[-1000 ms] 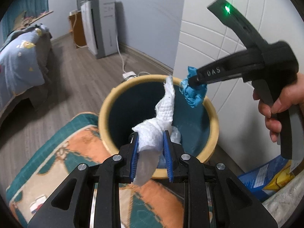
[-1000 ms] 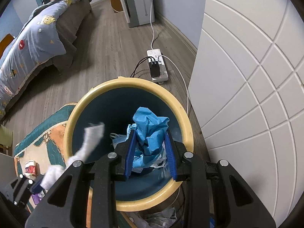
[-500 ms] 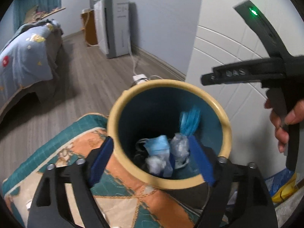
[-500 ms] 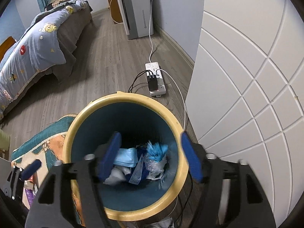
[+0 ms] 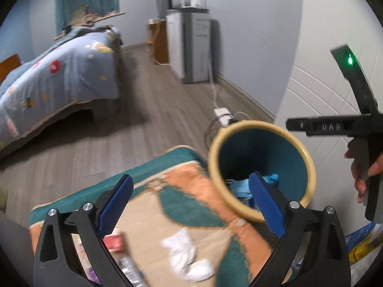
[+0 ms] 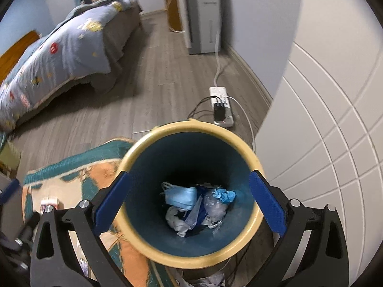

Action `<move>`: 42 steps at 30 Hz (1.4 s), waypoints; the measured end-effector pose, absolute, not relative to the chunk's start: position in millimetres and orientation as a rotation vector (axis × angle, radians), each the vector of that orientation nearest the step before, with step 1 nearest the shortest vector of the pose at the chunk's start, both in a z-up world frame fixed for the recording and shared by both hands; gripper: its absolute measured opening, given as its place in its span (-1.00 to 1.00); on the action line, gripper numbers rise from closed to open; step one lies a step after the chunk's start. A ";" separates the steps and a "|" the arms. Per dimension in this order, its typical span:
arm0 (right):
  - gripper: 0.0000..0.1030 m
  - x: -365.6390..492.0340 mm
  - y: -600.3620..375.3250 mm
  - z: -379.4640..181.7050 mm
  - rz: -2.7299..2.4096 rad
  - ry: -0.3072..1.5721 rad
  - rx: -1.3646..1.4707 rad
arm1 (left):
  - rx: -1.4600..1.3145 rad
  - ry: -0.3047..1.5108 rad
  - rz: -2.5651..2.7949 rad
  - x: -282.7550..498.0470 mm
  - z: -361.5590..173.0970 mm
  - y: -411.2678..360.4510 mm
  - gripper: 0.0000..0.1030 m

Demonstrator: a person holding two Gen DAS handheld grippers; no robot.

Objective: Collect trash
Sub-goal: 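Open both grippers over the bin and move back to the mat, then grasp the white tissue with the right gripper while the left grasps the purple spray bottle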

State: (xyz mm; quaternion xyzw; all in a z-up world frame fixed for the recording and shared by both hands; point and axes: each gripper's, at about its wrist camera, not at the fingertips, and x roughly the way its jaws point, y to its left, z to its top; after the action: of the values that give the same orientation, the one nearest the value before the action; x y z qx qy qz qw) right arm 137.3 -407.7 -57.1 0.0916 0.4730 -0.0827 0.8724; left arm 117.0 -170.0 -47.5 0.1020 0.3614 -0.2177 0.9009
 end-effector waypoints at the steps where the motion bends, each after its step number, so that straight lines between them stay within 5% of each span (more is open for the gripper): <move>1: 0.89 136.7 -398.2 -53.6 -0.160 0.986 0.168 | 0.213 0.743 -0.424 113.6 -40.8 -157.4 0.87; 19: 0.89 121.0 -256.0 -42.3 0.051 1.028 0.065 | 0.034 0.814 -0.068 53.9 -28.0 39.5 0.90; 42: 0.89 135.5 -181.4 -106.3 0.076 1.207 0.081 | 0.163 0.922 -0.033 68.0 -87.7 47.6 0.90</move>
State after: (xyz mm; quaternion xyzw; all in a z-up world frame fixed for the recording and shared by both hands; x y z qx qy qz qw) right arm 135.5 -181.4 -106.3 0.0380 0.5674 0.0355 0.8218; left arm 68.0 47.6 -87.7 0.0784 0.4445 -0.0161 0.8922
